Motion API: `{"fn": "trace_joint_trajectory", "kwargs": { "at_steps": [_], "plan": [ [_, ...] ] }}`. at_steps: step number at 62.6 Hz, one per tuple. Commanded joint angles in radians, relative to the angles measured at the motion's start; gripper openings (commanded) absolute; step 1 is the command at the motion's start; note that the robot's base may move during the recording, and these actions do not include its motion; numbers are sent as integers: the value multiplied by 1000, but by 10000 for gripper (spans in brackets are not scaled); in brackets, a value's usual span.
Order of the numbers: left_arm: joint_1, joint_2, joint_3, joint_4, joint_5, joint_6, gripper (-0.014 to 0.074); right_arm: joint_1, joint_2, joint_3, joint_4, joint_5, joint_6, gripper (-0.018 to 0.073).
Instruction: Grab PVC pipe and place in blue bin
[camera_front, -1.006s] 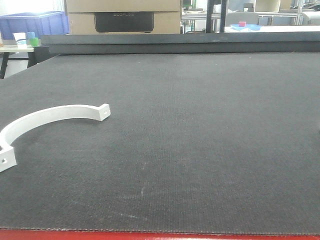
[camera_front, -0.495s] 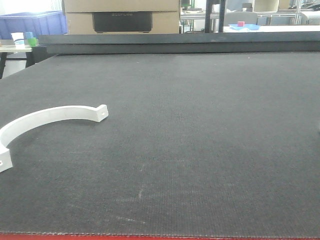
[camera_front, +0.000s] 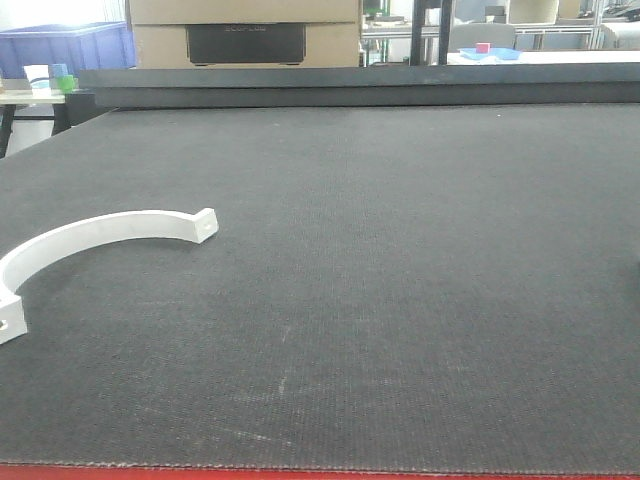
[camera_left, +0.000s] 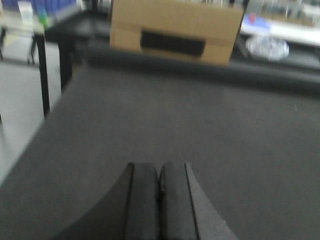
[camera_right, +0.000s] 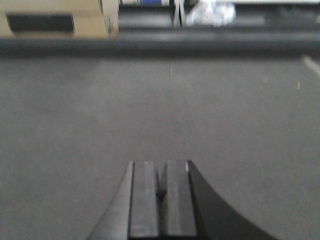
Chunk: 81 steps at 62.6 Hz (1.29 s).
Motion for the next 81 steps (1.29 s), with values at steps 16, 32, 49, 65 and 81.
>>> {"fn": "trace_joint_trajectory", "kwargs": {
  "at_steps": [16,32,49,65,81],
  "plan": [
    [2,332,-65,-120,206,1,-111,-3,271,-8,-1,143,-4,-169],
    [2,541,-63,-203,306,1,-111,-3,365,-2,36,123,-4,-169],
    [2,654,-62,-204,336,1,-111,-3,414,56,96,-13,-4,-169],
    [-8,656,-62,-204,336,55,-111,-3,612,-18,100,204,-4,-151],
    [-86,656,-62,-202,334,55,-111,44,811,-146,50,327,68,-151]
  ]
}}
